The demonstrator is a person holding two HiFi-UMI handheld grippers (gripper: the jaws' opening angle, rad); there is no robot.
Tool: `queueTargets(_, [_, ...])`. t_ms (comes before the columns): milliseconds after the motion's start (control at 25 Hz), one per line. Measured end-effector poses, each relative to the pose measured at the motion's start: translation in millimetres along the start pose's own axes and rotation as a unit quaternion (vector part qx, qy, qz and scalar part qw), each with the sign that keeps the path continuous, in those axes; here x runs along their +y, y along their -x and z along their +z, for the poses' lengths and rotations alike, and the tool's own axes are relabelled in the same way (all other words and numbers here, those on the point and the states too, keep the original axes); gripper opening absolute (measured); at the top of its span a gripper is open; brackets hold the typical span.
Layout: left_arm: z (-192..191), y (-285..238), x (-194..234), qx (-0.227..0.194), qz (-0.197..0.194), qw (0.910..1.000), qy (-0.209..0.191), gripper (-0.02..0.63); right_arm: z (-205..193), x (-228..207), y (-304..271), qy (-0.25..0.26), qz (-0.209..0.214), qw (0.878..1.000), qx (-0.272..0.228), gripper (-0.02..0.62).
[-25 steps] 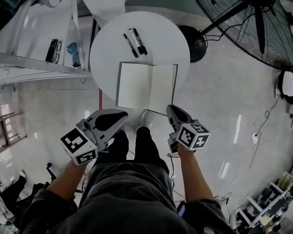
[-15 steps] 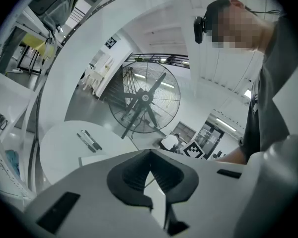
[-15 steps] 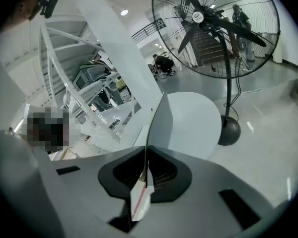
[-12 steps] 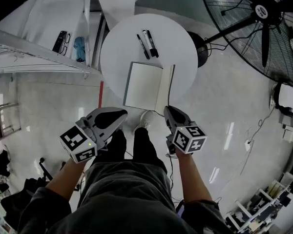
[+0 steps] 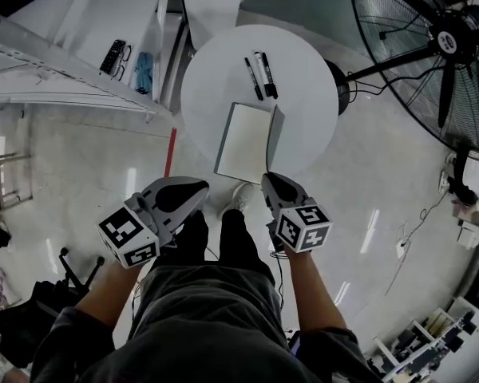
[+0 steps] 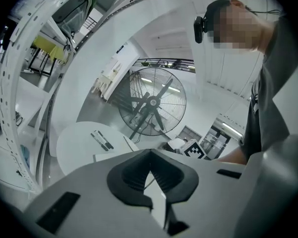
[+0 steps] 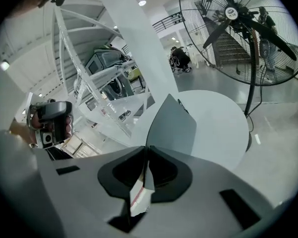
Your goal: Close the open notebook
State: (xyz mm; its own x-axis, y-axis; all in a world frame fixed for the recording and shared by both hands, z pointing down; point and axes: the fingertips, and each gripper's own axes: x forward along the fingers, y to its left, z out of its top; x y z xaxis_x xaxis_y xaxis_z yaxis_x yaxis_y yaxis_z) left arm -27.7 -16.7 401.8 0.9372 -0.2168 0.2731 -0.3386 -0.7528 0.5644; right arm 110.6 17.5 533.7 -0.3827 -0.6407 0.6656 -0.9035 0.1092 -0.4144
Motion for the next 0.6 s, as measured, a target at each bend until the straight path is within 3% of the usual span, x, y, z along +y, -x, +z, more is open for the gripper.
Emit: queueTargets(600, [-9, 34, 35, -0.019, 0.045, 0.9983, 0.032, 0.015, -10, 32, -55, 0.066, 0.016, 0.996, 0.065, 0.051])
